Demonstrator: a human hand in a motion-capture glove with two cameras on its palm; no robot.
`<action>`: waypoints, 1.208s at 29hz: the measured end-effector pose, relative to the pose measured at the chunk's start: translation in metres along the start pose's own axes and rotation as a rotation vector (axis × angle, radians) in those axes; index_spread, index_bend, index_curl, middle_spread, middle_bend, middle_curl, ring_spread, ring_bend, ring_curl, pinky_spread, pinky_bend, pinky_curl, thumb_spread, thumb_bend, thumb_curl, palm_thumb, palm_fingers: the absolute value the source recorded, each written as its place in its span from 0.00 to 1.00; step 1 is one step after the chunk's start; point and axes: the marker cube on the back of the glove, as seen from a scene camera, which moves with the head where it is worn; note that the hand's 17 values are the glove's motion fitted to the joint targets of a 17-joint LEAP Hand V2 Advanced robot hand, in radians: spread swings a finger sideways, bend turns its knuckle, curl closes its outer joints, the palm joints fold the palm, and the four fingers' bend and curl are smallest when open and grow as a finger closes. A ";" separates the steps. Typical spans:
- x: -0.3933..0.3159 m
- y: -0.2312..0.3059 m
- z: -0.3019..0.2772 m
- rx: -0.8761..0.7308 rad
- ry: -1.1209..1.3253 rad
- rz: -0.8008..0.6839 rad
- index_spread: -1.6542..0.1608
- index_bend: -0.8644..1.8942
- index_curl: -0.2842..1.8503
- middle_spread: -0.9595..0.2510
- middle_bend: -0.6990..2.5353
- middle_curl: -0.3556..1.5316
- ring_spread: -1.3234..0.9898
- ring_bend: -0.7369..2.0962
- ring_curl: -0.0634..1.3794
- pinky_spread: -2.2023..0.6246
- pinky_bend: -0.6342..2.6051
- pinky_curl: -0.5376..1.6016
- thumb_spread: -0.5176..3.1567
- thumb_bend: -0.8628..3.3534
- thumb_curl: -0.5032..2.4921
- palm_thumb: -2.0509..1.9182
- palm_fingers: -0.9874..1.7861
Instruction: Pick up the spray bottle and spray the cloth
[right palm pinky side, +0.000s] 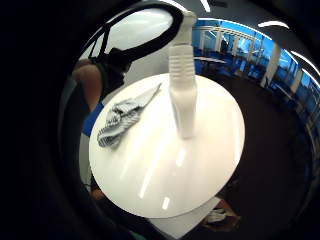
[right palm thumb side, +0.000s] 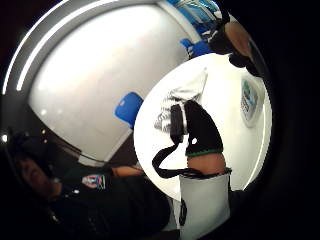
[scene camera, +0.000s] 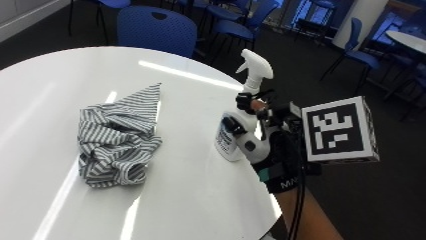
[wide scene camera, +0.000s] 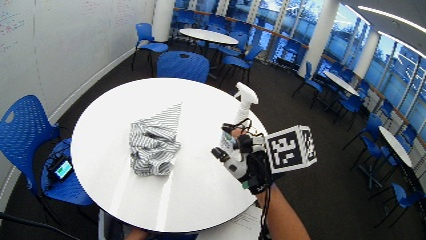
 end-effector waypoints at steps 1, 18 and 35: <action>0.006 -0.006 0.000 0.031 -0.053 0.043 0.72 0.36 0.26 0.72 0.31 0.36 0.54 0.41 0.24 0.84 0.26 0.38 0.47 0.24 0.26 0.67 0.69; 0.100 -0.055 0.007 0.150 -0.403 0.478 0.74 0.36 0.29 0.61 0.33 0.41 0.50 0.41 0.29 0.76 0.27 0.41 0.37 0.23 0.32 0.75 0.75; 0.117 -0.069 0.049 -0.145 -0.670 0.521 0.73 0.37 0.29 0.57 0.32 0.42 0.49 0.40 0.30 0.79 0.23 0.39 0.35 0.20 0.34 0.77 0.70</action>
